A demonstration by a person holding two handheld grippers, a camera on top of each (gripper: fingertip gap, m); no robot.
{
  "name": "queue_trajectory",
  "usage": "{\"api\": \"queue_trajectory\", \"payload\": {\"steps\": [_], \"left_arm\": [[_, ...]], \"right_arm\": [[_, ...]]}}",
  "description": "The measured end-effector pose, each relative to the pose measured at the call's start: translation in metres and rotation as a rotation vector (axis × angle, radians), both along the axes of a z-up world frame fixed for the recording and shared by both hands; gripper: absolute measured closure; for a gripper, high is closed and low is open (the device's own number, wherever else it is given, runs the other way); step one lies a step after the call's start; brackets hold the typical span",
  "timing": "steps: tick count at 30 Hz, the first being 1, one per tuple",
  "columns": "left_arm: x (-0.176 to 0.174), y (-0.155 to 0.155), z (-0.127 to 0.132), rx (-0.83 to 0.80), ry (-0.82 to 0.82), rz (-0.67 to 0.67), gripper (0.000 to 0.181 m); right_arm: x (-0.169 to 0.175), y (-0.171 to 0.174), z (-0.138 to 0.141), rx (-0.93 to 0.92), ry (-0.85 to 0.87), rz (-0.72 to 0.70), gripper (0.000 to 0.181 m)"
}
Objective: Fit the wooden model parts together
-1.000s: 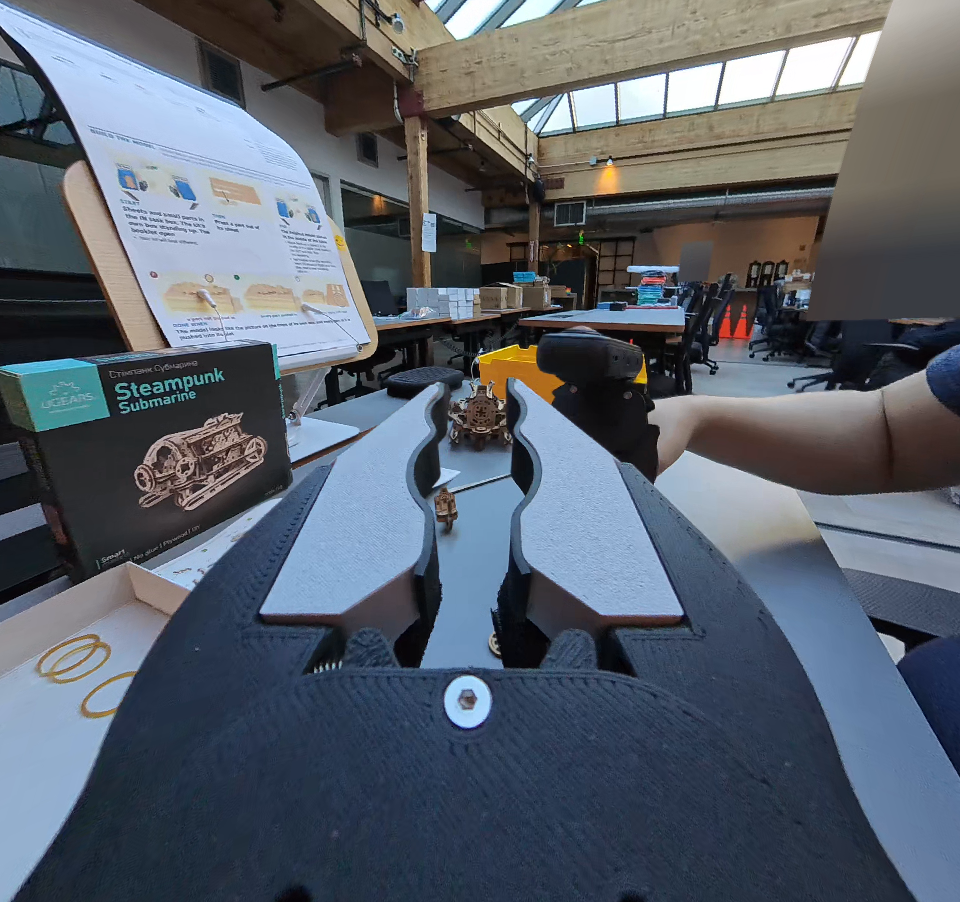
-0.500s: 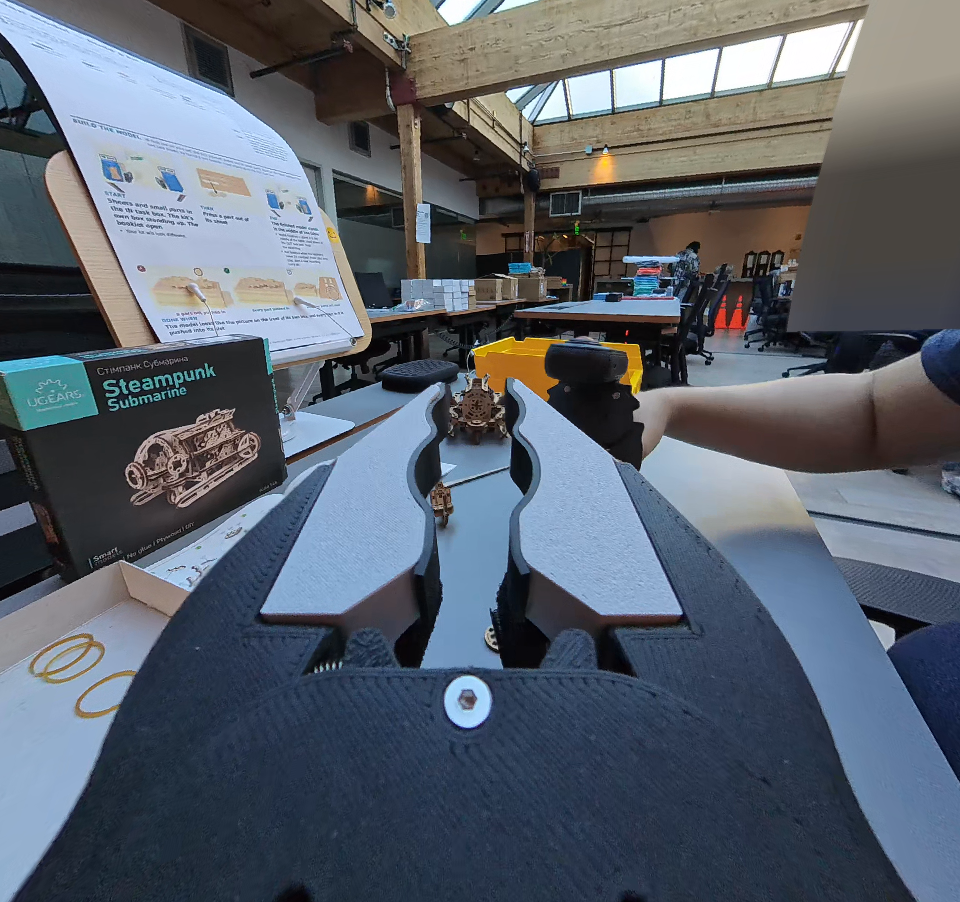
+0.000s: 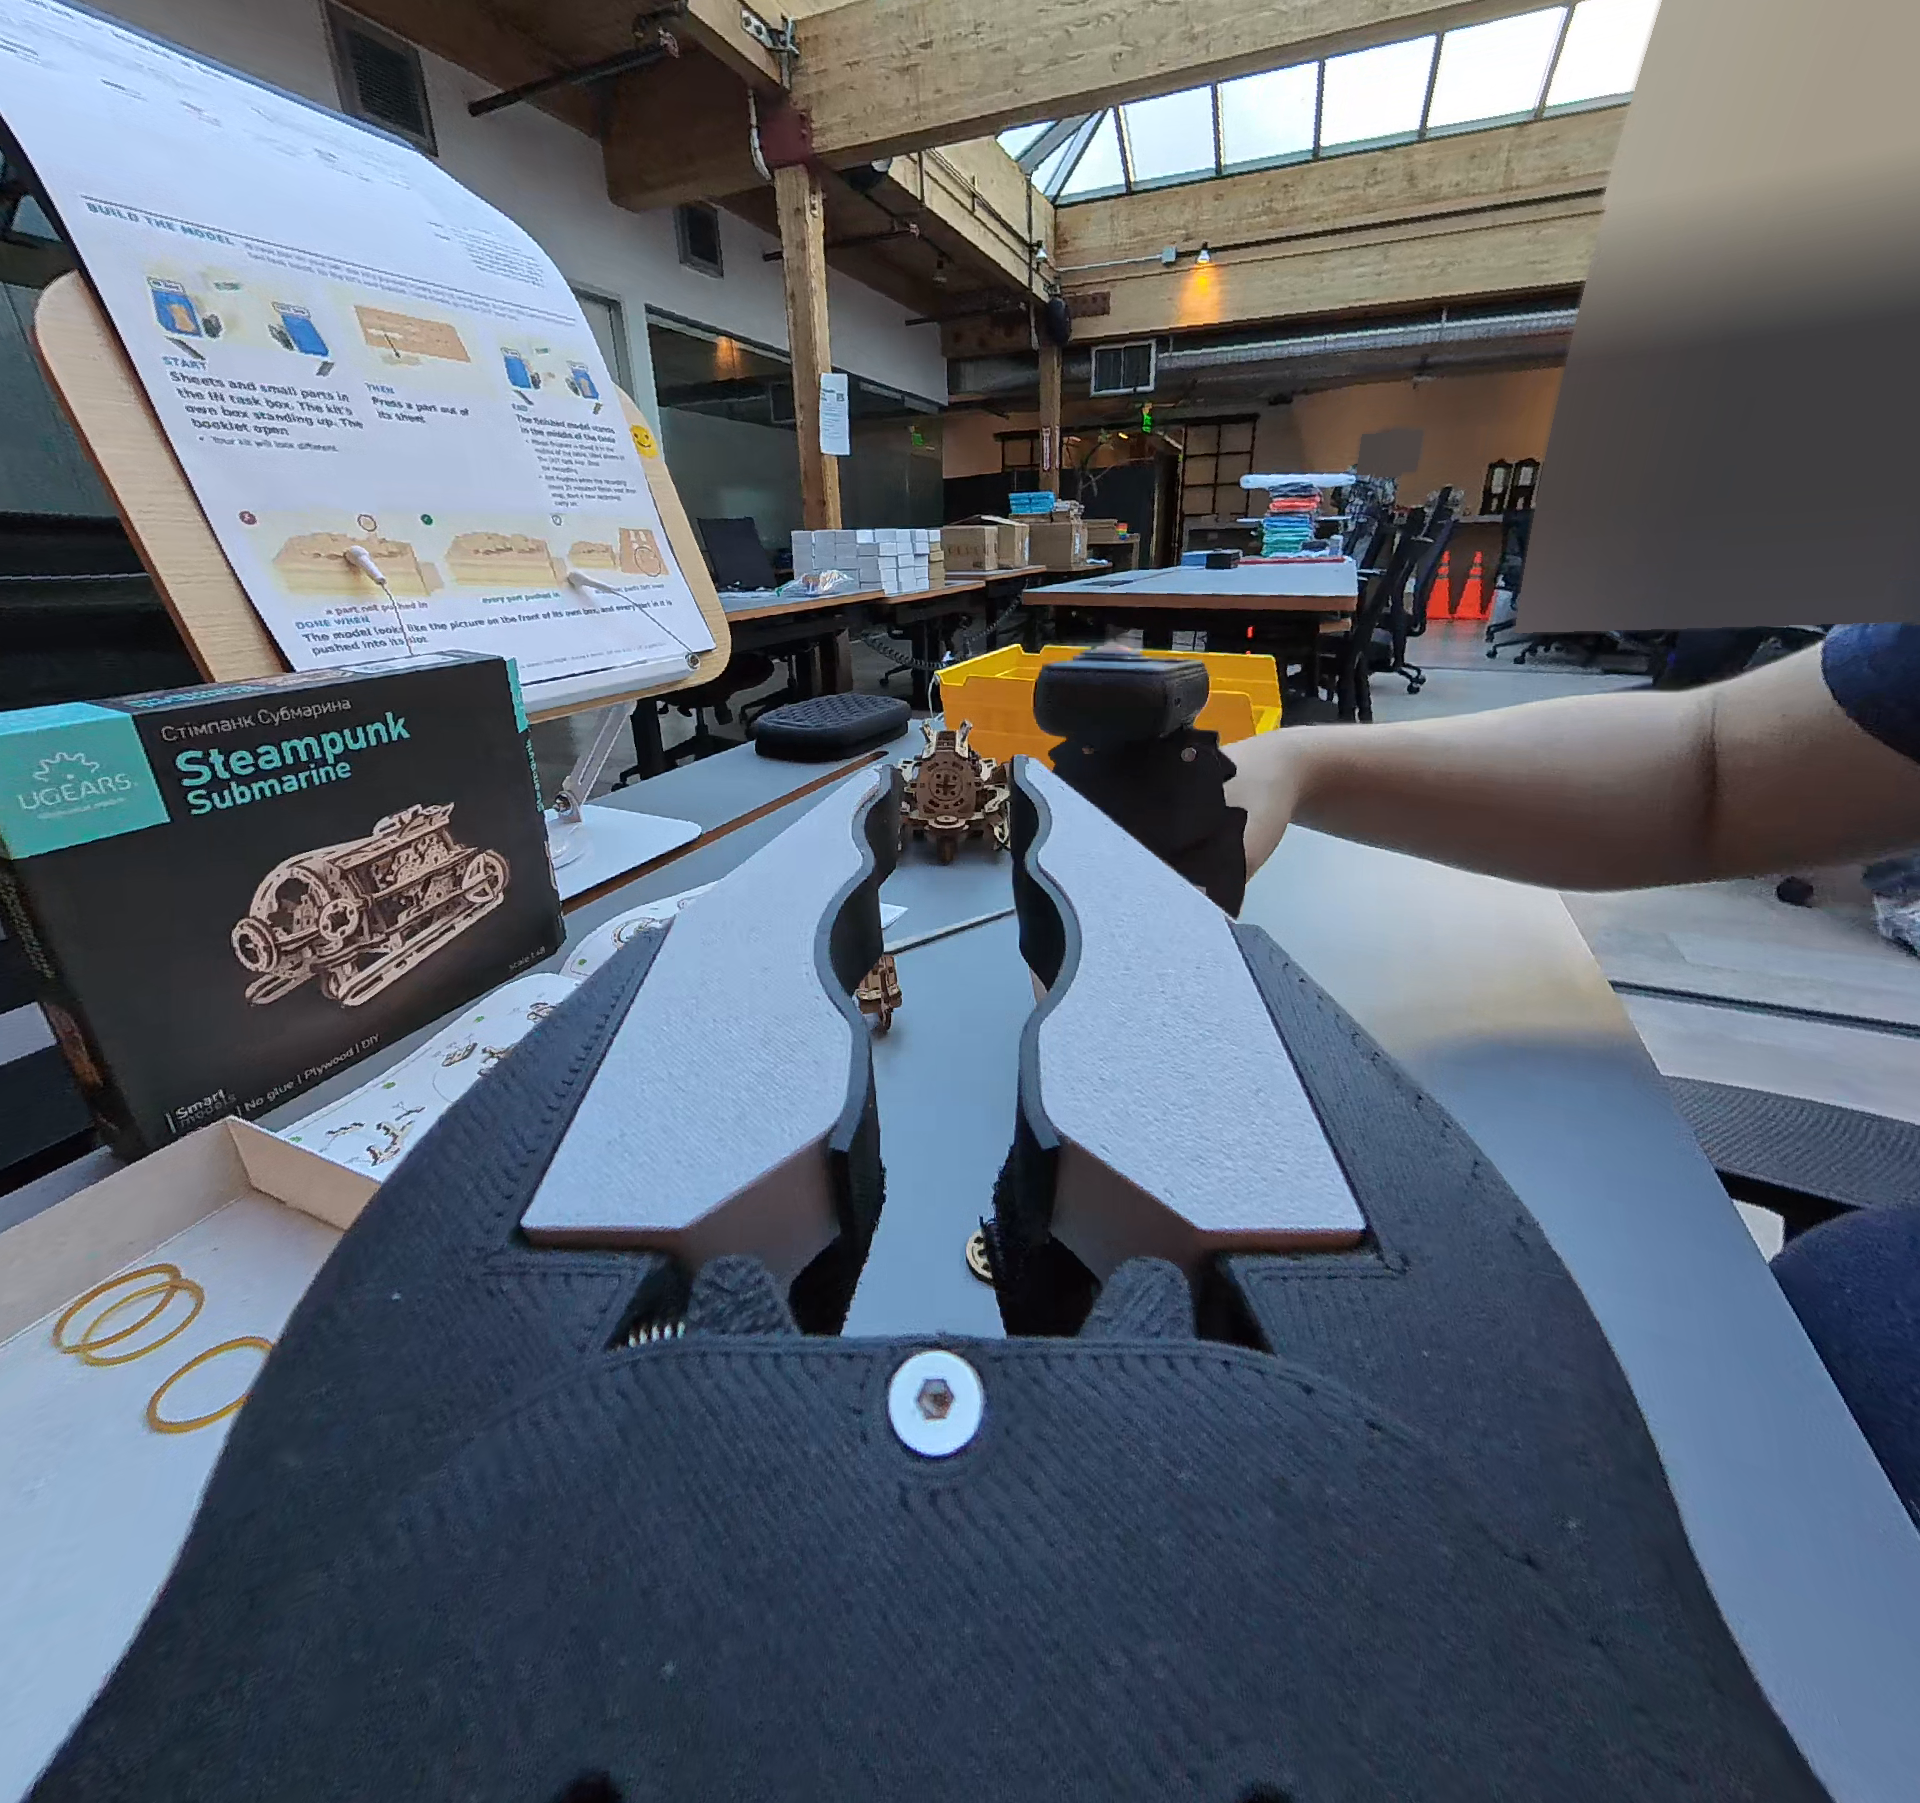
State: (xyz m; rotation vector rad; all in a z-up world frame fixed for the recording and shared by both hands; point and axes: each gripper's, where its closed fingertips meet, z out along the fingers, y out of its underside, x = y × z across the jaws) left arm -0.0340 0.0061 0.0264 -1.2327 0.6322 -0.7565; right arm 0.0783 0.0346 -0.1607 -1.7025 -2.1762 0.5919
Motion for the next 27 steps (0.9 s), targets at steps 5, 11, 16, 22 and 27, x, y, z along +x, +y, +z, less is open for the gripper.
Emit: {"api": "queue_trajectory", "payload": {"steps": [5,11,16,22,27], "left_arm": [[-0.001,-0.001,0.002,0.005,-0.009,0.000,0.163],[0.001,-0.001,0.002,0.003,-0.003,-0.004,0.163],[0.002,-0.001,0.000,0.004,0.009,0.000,0.163],[0.005,0.000,-0.003,-0.008,0.015,-0.007,0.163],[0.002,0.001,-0.002,0.000,0.021,0.009,0.163]], "right_arm": [[0.002,-0.003,0.001,-0.018,0.017,-0.048,0.174],[0.003,-0.006,0.005,0.014,0.067,-0.087,0.169],[-0.015,-0.015,0.030,-0.048,0.180,-0.167,0.168],[-0.020,-0.036,0.033,0.035,-0.090,-0.130,0.164],[-0.021,-0.029,0.021,0.120,-0.276,-0.106,0.163]]}}
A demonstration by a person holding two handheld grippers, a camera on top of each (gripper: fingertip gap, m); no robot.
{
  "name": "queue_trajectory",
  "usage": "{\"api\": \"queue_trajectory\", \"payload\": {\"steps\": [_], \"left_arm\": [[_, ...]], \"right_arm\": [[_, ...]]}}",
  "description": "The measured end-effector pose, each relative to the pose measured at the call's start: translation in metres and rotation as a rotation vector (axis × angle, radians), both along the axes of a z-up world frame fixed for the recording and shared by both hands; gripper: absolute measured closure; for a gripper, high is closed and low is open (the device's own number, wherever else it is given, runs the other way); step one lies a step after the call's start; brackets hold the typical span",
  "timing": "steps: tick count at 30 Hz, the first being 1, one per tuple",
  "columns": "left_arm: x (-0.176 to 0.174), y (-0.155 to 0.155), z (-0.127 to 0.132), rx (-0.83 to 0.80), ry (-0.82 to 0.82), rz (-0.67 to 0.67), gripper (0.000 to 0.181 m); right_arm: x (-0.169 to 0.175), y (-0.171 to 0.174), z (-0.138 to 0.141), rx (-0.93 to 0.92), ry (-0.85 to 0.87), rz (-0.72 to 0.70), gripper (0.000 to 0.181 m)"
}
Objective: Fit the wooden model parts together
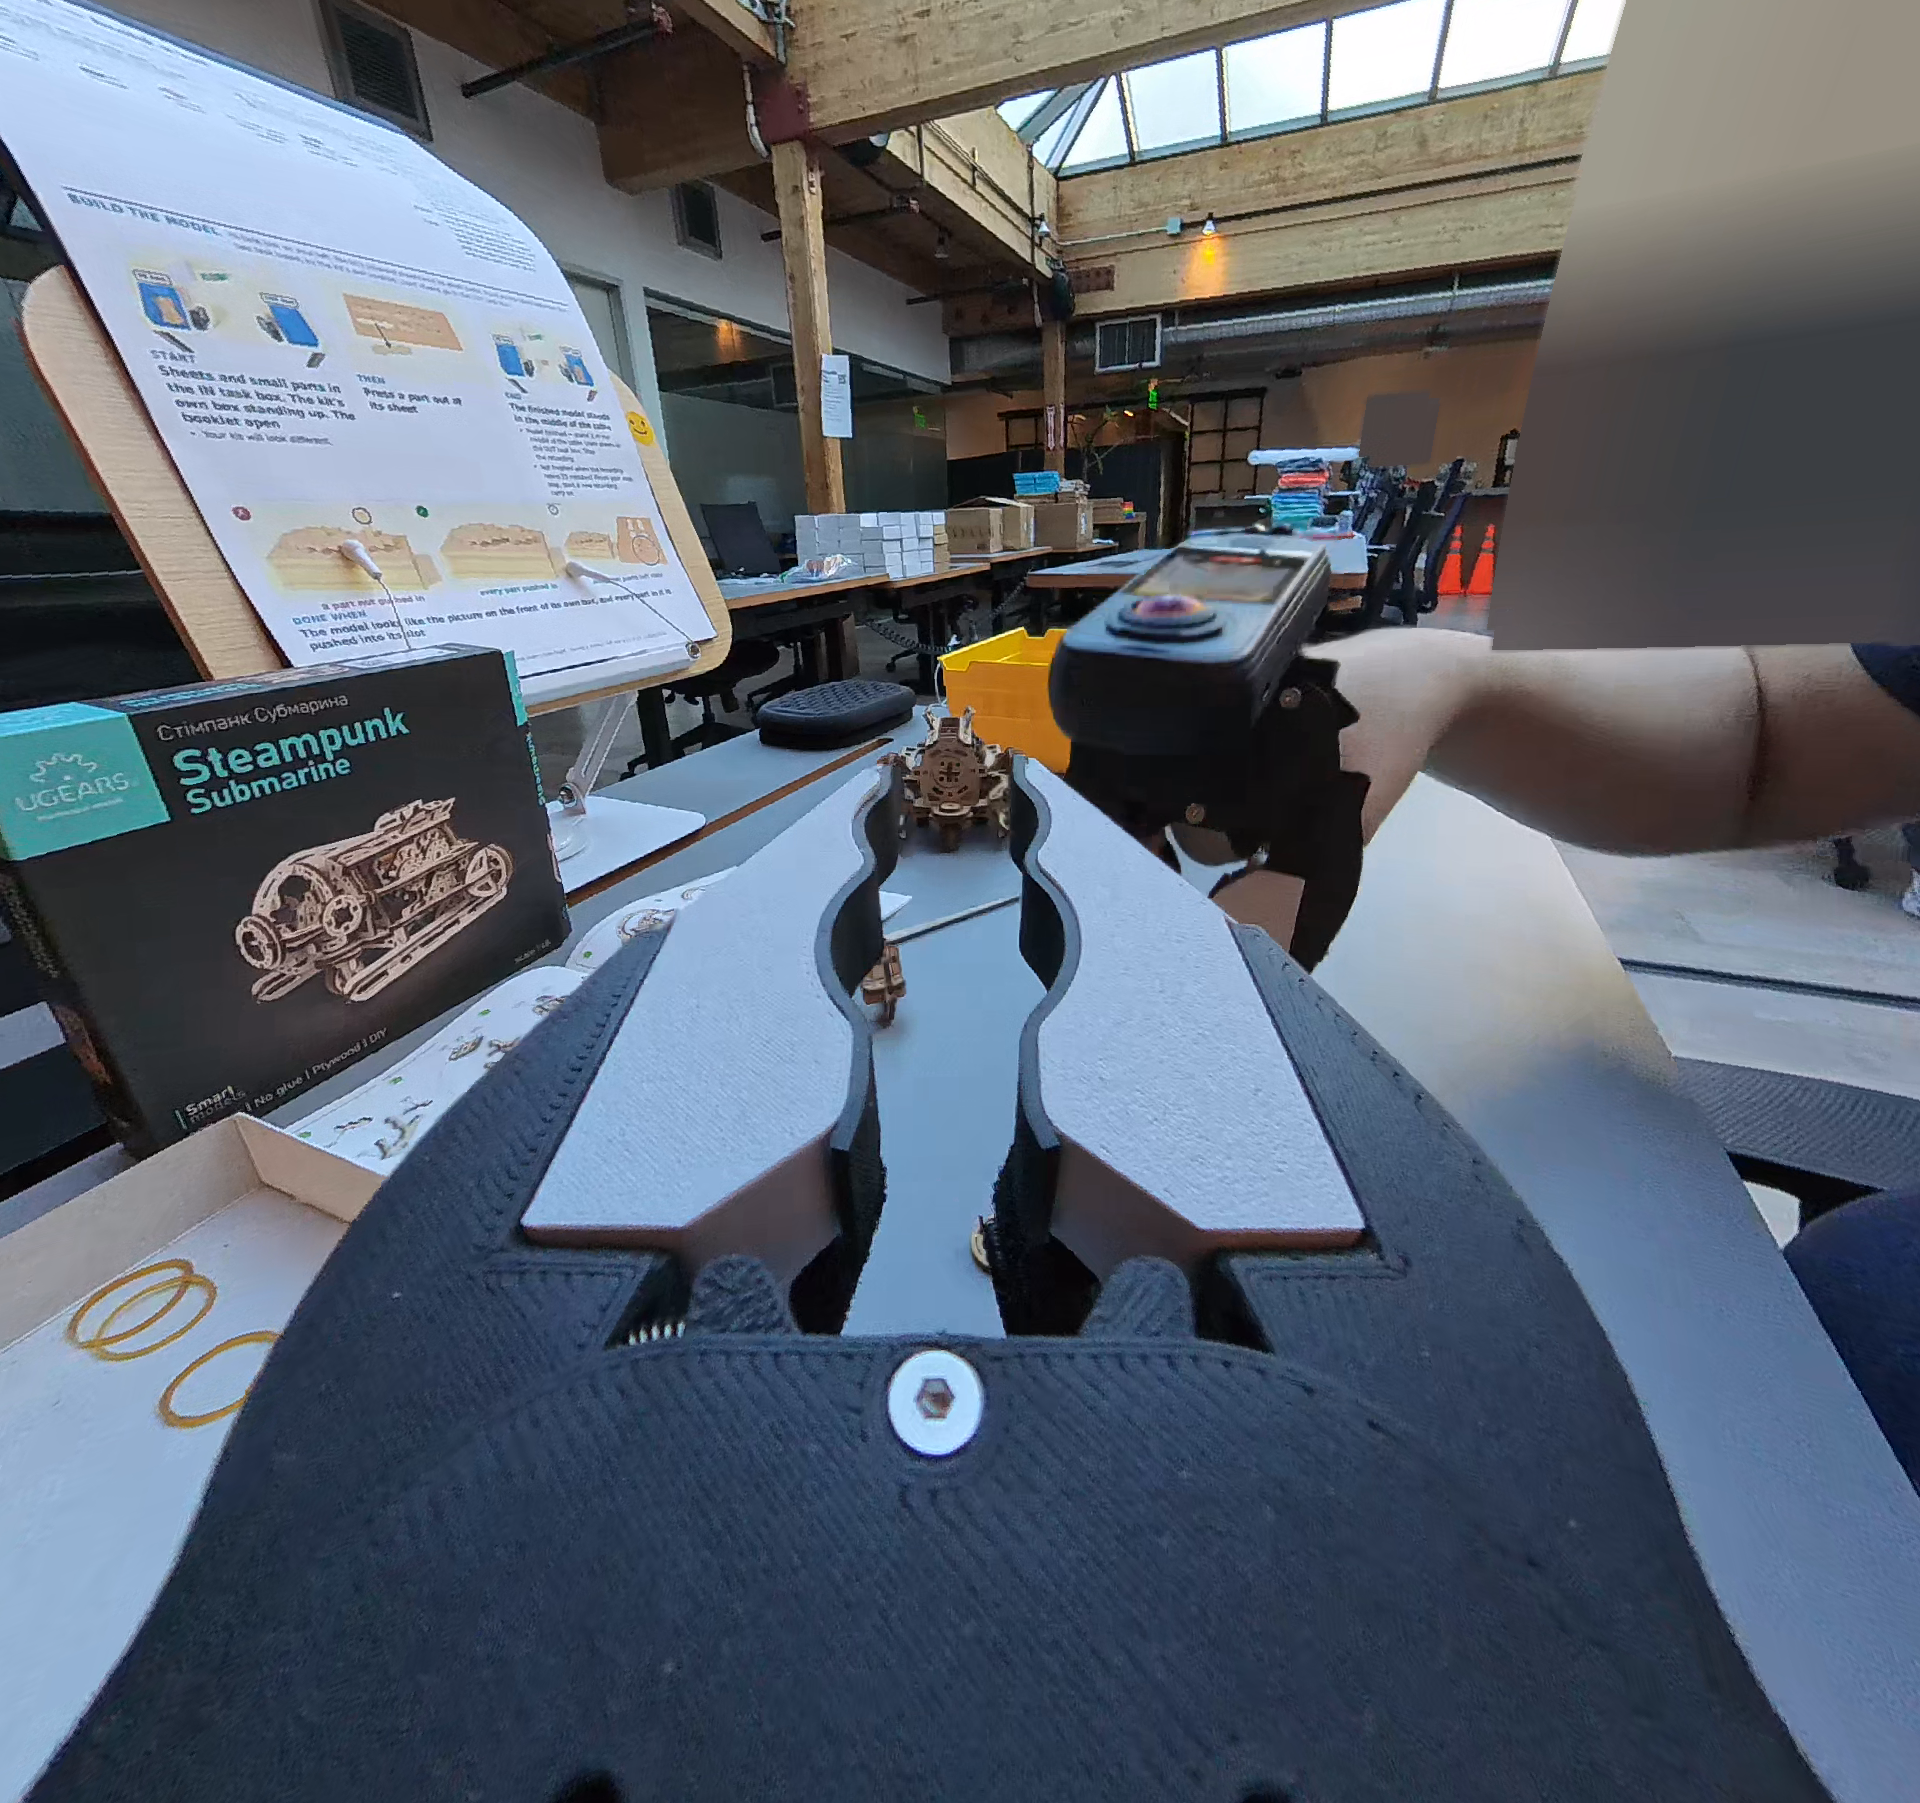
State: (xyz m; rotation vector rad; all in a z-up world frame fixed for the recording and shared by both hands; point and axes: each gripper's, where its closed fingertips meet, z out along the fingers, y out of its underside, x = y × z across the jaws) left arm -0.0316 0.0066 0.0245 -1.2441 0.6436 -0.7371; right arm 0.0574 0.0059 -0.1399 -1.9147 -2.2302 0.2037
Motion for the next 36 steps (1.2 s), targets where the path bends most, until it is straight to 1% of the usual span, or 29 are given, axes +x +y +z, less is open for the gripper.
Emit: {"api": "queue_trajectory", "payload": {"steps": [3,7,8,9,12,14,16,19,22,24,25,27,33,34,36], "left_arm": [[-0.013,0.002,0.005,-0.012,-0.040,0.025,0.163],[-0.033,0.001,0.016,-0.029,-0.145,0.023,0.163],[-0.034,0.001,0.016,-0.032,-0.152,0.023,0.163],[-0.034,0.002,0.016,-0.034,-0.150,0.022,0.163],[-0.027,0.002,0.011,-0.040,-0.110,0.020,0.162],[-0.023,0.004,0.007,-0.048,-0.086,0.021,0.162],[-0.021,0.004,0.006,-0.052,-0.078,0.016,0.162],[-0.019,0.004,0.005,-0.056,-0.076,0.010,0.162],[-0.018,0.004,0.005,-0.057,-0.071,0.010,0.162],[-0.018,0.004,0.005,-0.055,-0.068,0.012,0.163],[-0.018,0.003,0.005,-0.056,-0.068,0.010,0.162],[-0.017,0.003,0.004,-0.057,-0.065,0.009,0.162],[-0.015,0.004,0.002,-0.062,-0.054,0.009,0.162],[-0.016,0.005,0.001,-0.064,-0.056,0.009,0.162],[-0.016,0.004,0.002,-0.064,-0.063,0.006,0.162]], "right_arm": [[0.000,0.003,-0.008,-0.003,-0.045,-0.003,0.163],[0.003,0.002,-0.017,-0.012,-0.117,0.007,0.166],[0.004,0.003,-0.019,-0.004,-0.136,0.012,0.170],[0.005,0.001,-0.020,-0.012,-0.156,0.028,0.180],[0.001,-0.001,-0.019,-0.016,-0.140,0.064,0.180],[-0.002,-0.001,-0.015,-0.035,-0.100,0.052,0.180],[-0.006,0.001,-0.011,-0.053,-0.026,0.029,0.181],[-0.011,0.006,-0.006,-0.086,0.129,-0.014,0.181],[-0.009,0.013,-0.008,-0.049,0.241,-0.046,0.181],[-0.001,0.012,-0.018,-0.029,0.232,-0.061,0.179],[-0.002,0.011,-0.016,-0.035,0.266,-0.073,0.181],[0.000,0.011,-0.016,-0.042,0.277,-0.100,0.181],[0.000,0.012,-0.017,-0.080,0.265,-0.161,0.180],[0.000,0.009,-0.017,-0.101,0.256,-0.142,0.180],[0.000,0.003,-0.014,-0.121,0.239,-0.056,0.159]]}}
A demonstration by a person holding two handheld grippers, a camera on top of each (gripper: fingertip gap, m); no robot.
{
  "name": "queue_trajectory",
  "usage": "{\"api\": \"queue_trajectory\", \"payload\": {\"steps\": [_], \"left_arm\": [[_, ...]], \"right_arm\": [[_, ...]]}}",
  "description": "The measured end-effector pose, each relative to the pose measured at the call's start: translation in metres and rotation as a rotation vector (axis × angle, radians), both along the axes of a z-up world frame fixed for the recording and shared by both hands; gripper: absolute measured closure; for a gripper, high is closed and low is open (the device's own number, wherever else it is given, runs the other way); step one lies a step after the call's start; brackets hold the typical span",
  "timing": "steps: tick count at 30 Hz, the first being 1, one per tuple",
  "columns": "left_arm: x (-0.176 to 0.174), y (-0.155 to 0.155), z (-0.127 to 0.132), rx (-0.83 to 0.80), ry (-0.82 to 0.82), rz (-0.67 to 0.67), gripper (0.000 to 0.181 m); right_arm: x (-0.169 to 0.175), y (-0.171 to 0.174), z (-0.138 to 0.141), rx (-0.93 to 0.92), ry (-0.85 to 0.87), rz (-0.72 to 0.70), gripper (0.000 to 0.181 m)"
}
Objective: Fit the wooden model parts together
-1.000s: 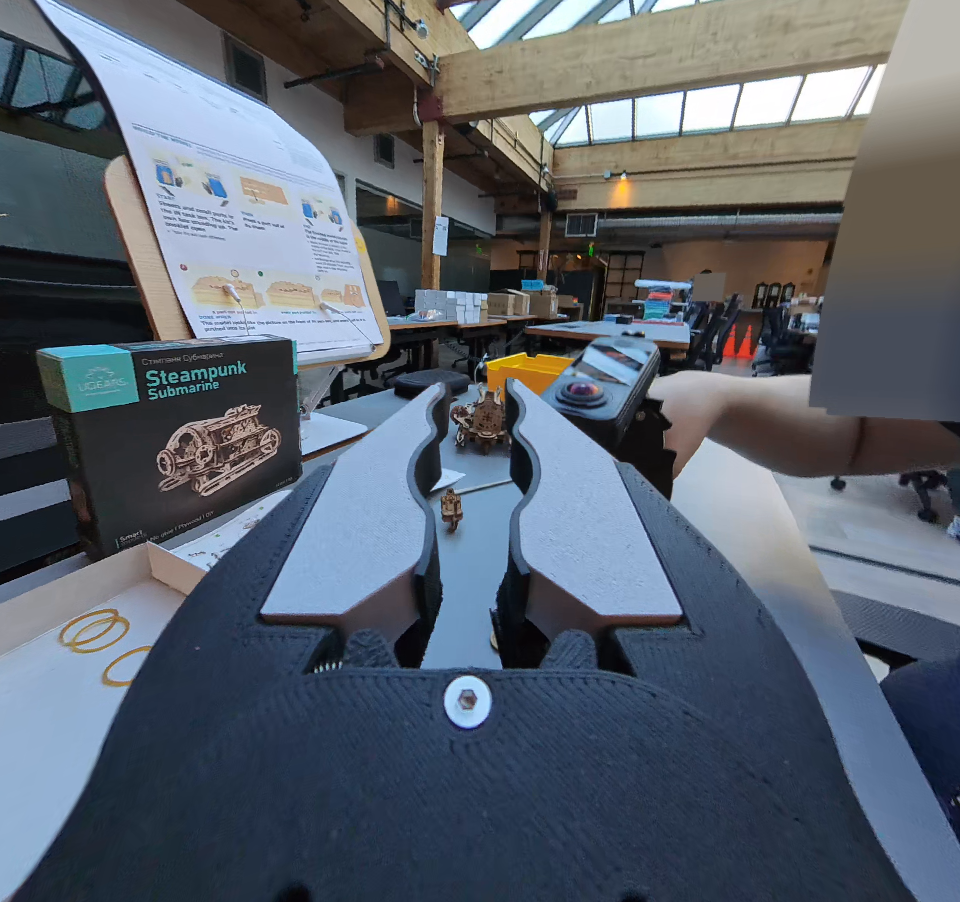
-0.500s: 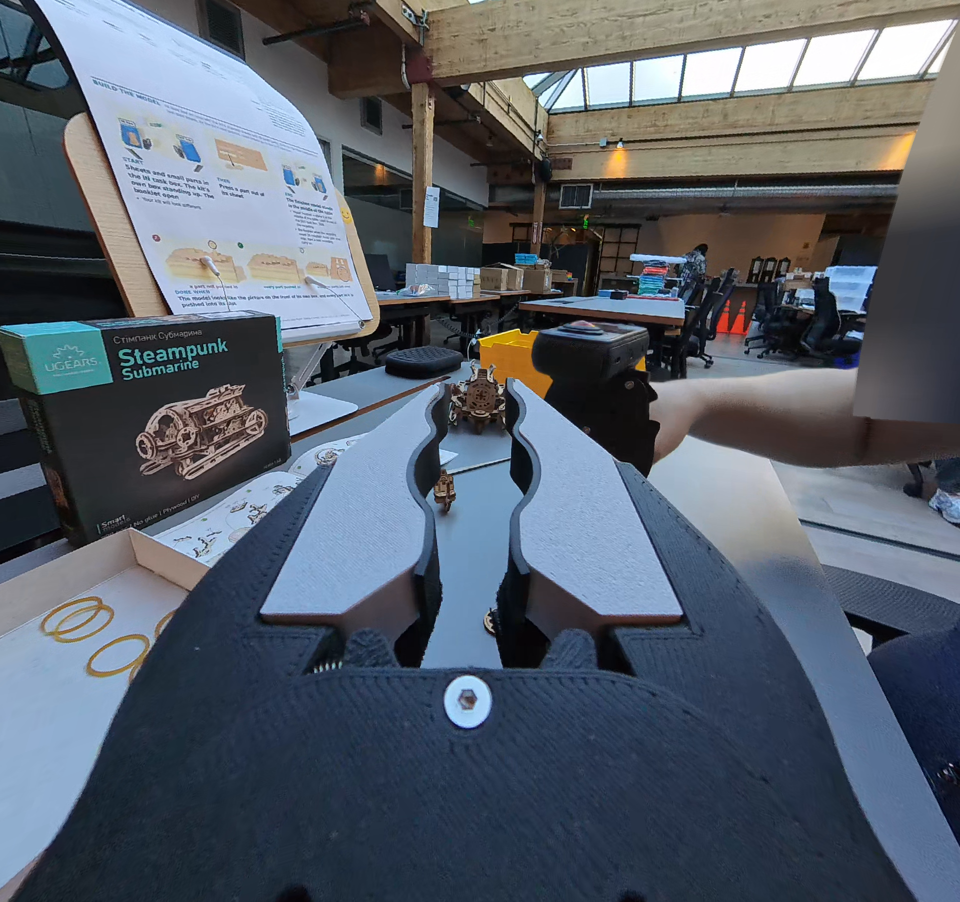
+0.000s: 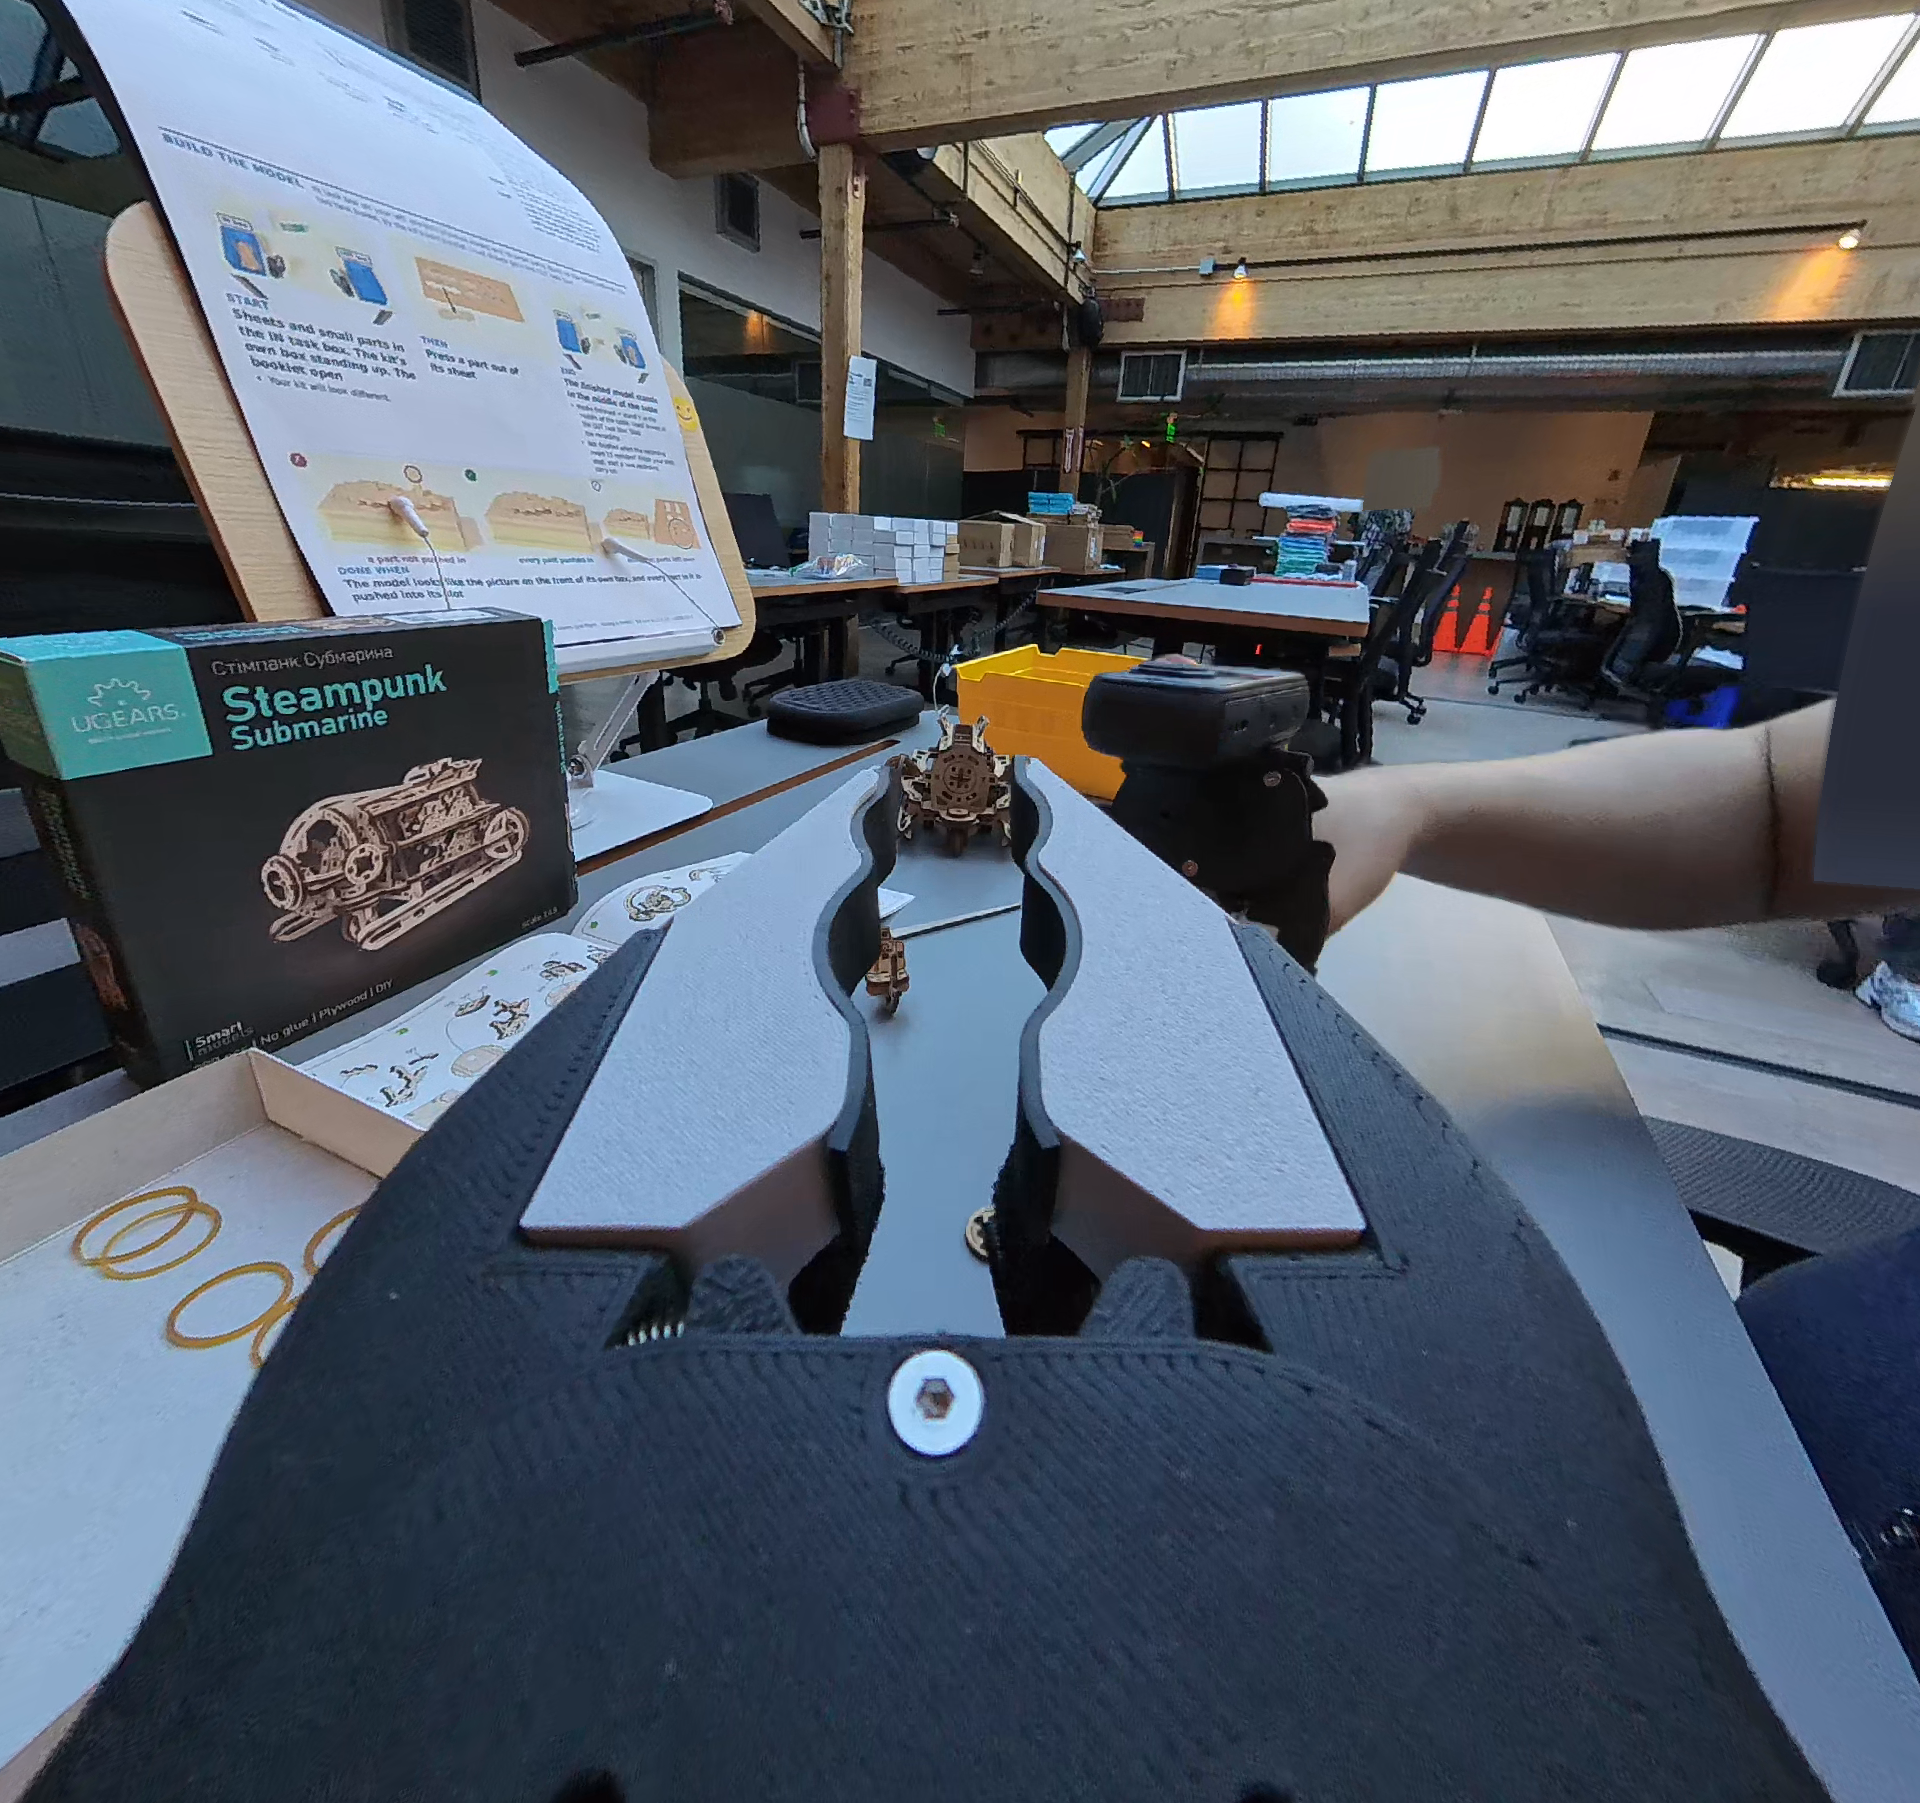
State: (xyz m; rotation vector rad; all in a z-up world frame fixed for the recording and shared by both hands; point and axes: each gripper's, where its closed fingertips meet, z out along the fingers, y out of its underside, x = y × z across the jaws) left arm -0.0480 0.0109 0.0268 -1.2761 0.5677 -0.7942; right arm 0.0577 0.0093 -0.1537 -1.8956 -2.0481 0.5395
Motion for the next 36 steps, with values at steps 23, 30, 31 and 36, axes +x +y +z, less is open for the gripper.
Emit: {"api": "queue_trajectory", "payload": {"steps": [23,30,31,36], "left_arm": [[0.007,0.005,-0.012,-0.030,0.043,-0.008,0.162],[0.009,0.006,-0.013,-0.034,0.051,-0.009,0.162],[0.009,0.006,-0.013,-0.034,0.049,-0.010,0.162],[0.010,0.006,-0.014,-0.035,0.052,-0.012,0.162]], "right_arm": [[0.004,0.000,0.002,0.651,-0.097,1.052,0.169],[0.001,-0.001,0.003,0.669,-0.086,1.064,0.173],[0.000,0.000,0.003,0.672,-0.085,1.055,0.173],[-0.002,0.007,0.003,0.633,-0.098,0.960,0.174]]}}
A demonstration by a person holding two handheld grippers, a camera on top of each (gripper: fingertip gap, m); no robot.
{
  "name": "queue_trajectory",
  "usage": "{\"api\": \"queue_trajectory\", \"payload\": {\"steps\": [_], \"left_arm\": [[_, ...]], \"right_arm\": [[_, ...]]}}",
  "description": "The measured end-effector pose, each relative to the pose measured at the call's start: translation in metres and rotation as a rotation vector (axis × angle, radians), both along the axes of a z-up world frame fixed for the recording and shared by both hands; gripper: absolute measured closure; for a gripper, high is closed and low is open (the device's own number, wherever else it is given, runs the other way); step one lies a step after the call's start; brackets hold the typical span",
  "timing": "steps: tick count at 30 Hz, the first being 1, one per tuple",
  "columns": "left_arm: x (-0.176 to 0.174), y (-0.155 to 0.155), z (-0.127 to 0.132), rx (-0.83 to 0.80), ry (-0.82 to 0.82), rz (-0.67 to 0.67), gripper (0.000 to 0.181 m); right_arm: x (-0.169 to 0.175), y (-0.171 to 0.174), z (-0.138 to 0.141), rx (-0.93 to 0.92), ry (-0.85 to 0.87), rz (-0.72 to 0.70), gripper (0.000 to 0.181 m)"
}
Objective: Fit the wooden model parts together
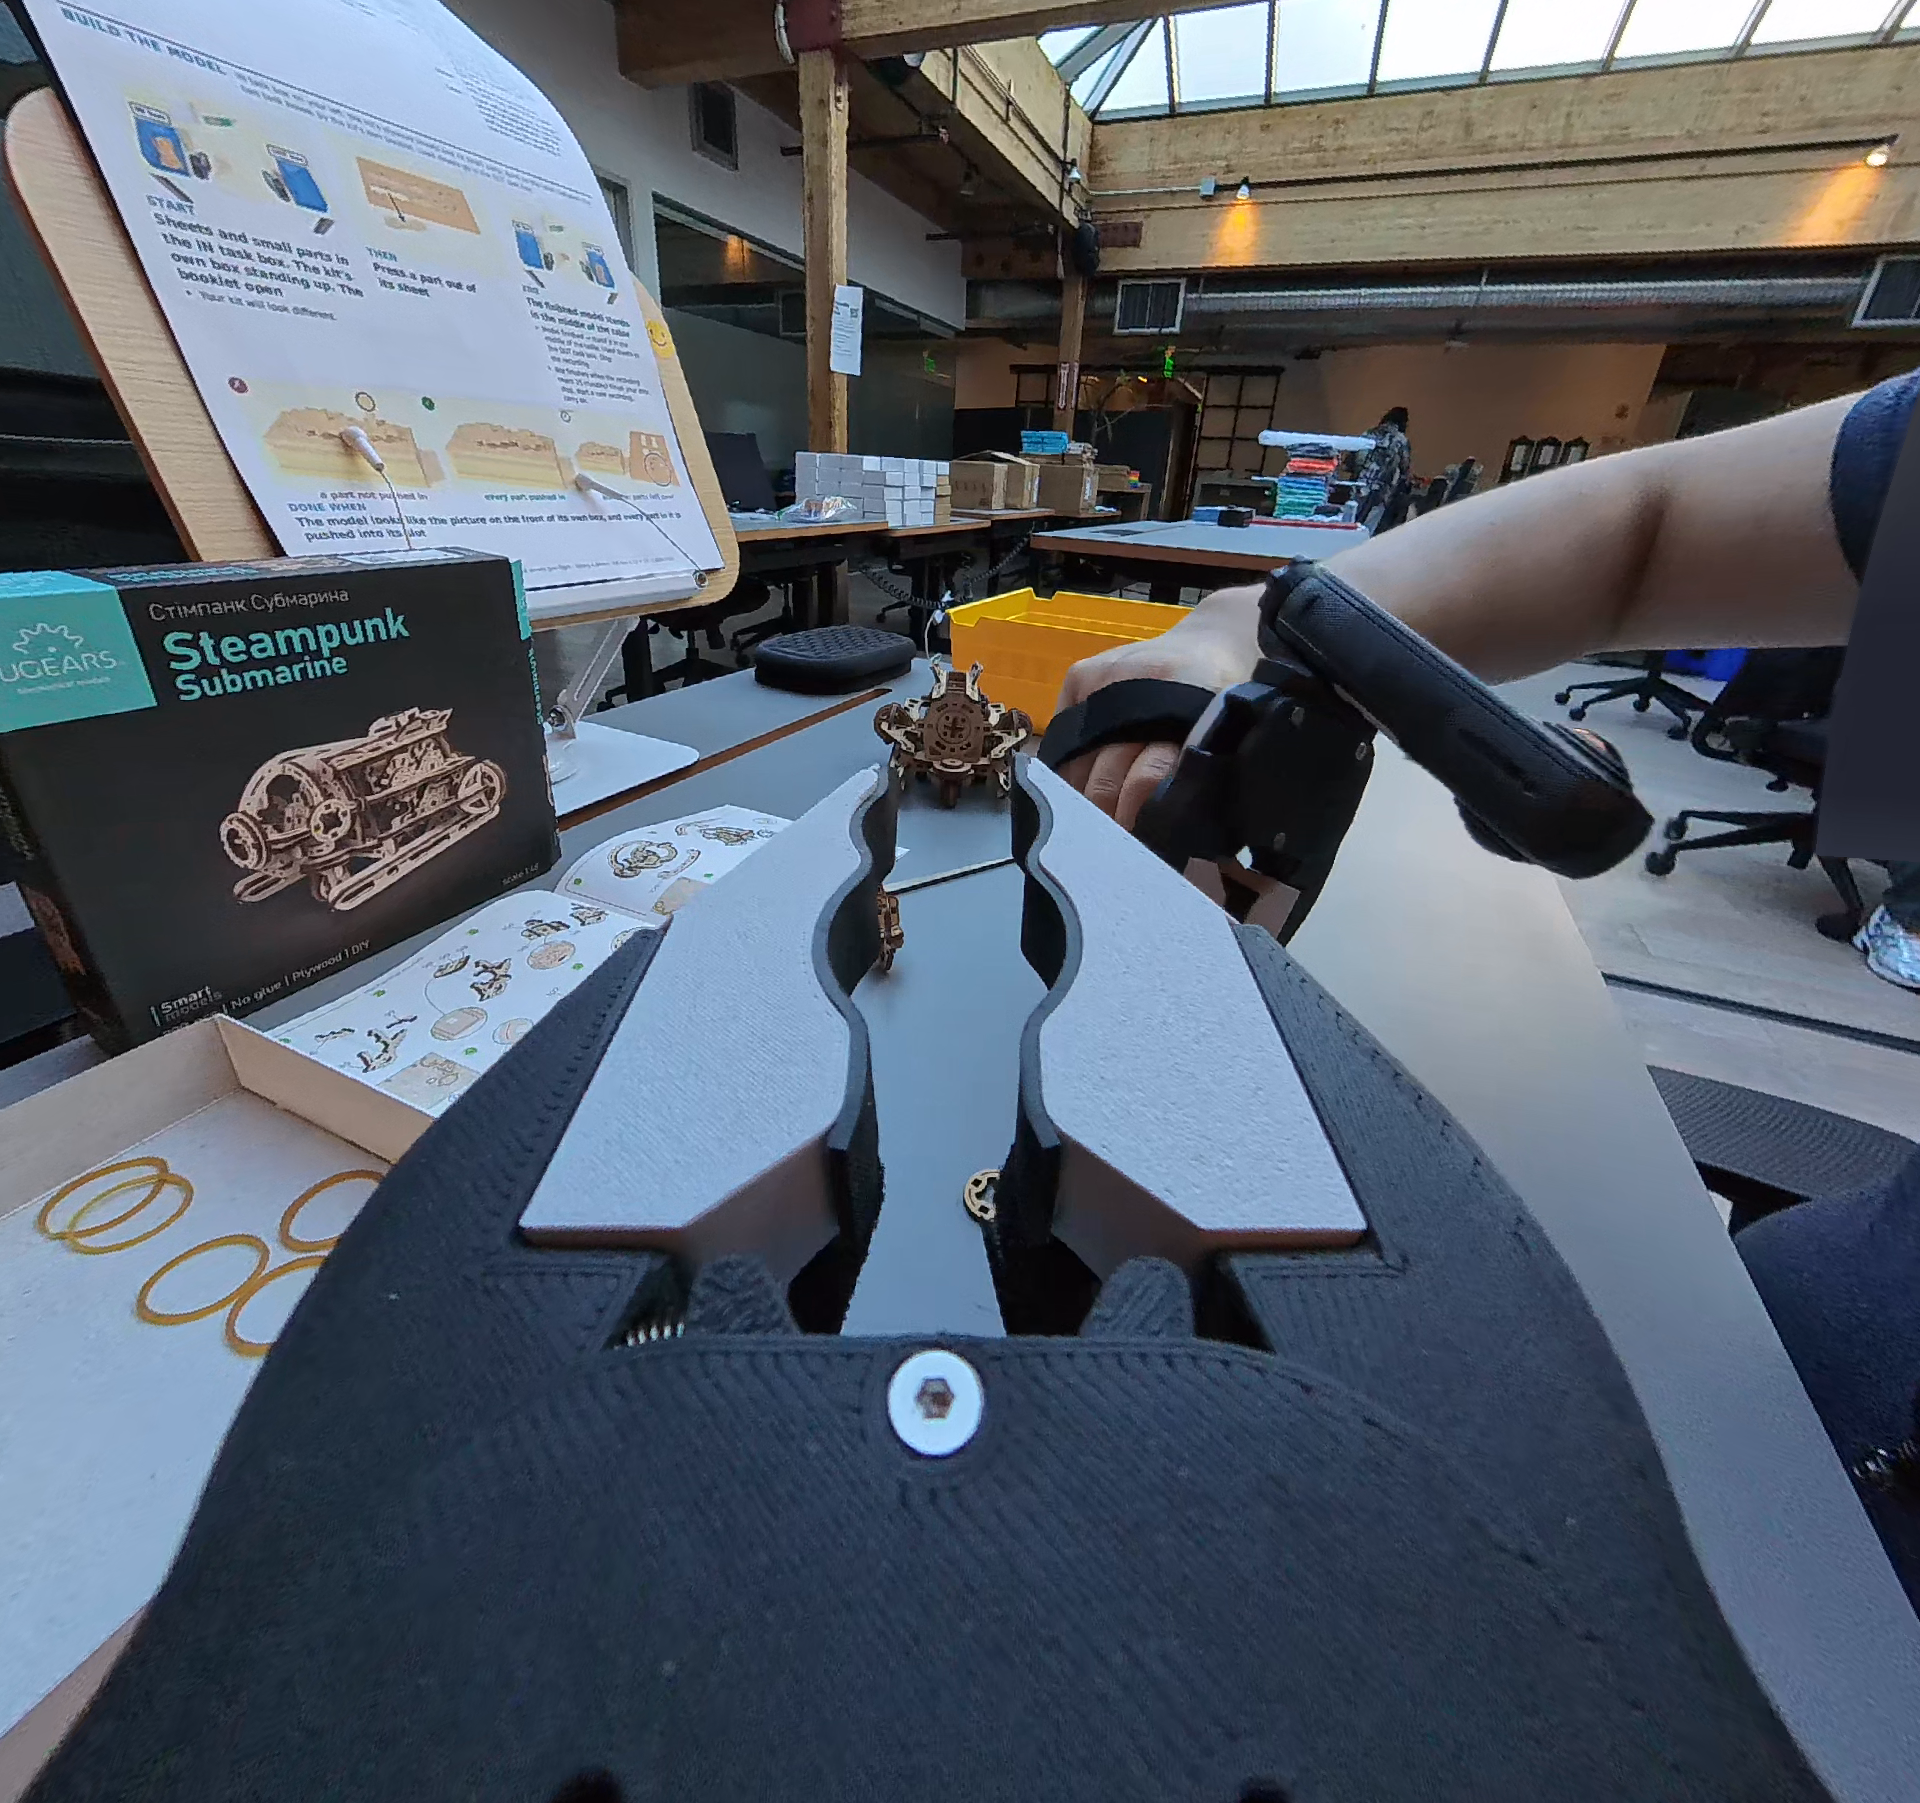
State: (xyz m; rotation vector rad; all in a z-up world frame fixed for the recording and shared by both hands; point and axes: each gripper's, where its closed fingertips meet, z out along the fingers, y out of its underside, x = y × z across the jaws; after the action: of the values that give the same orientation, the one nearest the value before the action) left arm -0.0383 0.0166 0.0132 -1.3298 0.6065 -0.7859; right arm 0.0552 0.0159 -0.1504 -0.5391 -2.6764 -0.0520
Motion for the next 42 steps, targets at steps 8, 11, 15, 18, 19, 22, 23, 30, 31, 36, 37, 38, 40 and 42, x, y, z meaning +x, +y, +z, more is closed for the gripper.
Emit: {"api": "queue_trajectory", "payload": {"steps": [8,11,15,18,19,22,23,30,31,36,37,38,40,42], "left_arm": [[-0.0007,-0.0002,0.0009,0.003,-0.001,0.005,0.162],[-0.0016,-0.0002,0.0019,0.006,-0.004,0.009,0.162],[-0.0023,-0.0007,0.0033,0.010,-0.008,0.010,0.162],[-0.0023,-0.0009,0.0036,0.012,-0.007,0.011,0.162],[-0.0022,-0.0009,0.0036,0.012,-0.007,0.010,0.162],[-0.0017,-0.0008,0.0031,0.009,-0.006,0.009,0.162],[-0.0016,-0.0007,0.0029,0.009,-0.005,0.009,0.162],[-0.0013,-0.0010,0.0033,0.010,-0.007,0.008,0.162],[-0.0013,-0.0009,0.0034,0.010,-0.008,0.008,0.162],[-0.0002,-0.0015,0.0035,0.011,-0.005,0.004,0.162],[-0.0002,-0.0015,0.0034,0.012,-0.004,0.005,0.162],[-0.0004,-0.0016,0.0037,0.013,-0.005,0.005,0.162],[-0.0006,-0.0020,0.0045,0.013,-0.010,0.002,0.162],[-0.0008,-0.0021,0.0048,0.014,-0.012,0.003,0.162]], "right_arm": [[-0.0002,0.0036,-0.0004,-0.088,-0.037,-0.134,0.173],[-0.0003,0.0036,-0.0005,-0.075,-0.034,-0.116,0.174],[-0.0004,0.0036,-0.0005,-0.063,-0.008,-0.115,0.174],[-0.0004,0.0038,-0.0004,-0.067,0.009,-0.141,0.174],[-0.0005,0.0039,-0.0004,-0.059,0.013,-0.143,0.174],[-0.0004,0.0039,-0.0005,-0.023,0.027,-0.140,0.174],[-0.0004,0.0039,-0.0005,-0.016,0.031,-0.145,0.174],[-0.0005,0.0040,-0.0005,0.016,0.062,-0.145,0.174],[-0.0006,0.0039,-0.0004,0.025,0.067,-0.139,0.174],[-0.0006,0.0036,-0.0004,0.054,0.073,-0.132,0.174],[-0.0006,0.0036,-0.0004,0.059,0.075,-0.130,0.174],[-0.0007,0.0036,-0.0004,0.061,0.077,-0.131,0.174],[-0.0007,0.0036,-0.0004,0.065,0.080,-0.132,0.174],[-0.0006,0.0036,-0.0004,0.071,0.083,-0.128,0.174]]}}
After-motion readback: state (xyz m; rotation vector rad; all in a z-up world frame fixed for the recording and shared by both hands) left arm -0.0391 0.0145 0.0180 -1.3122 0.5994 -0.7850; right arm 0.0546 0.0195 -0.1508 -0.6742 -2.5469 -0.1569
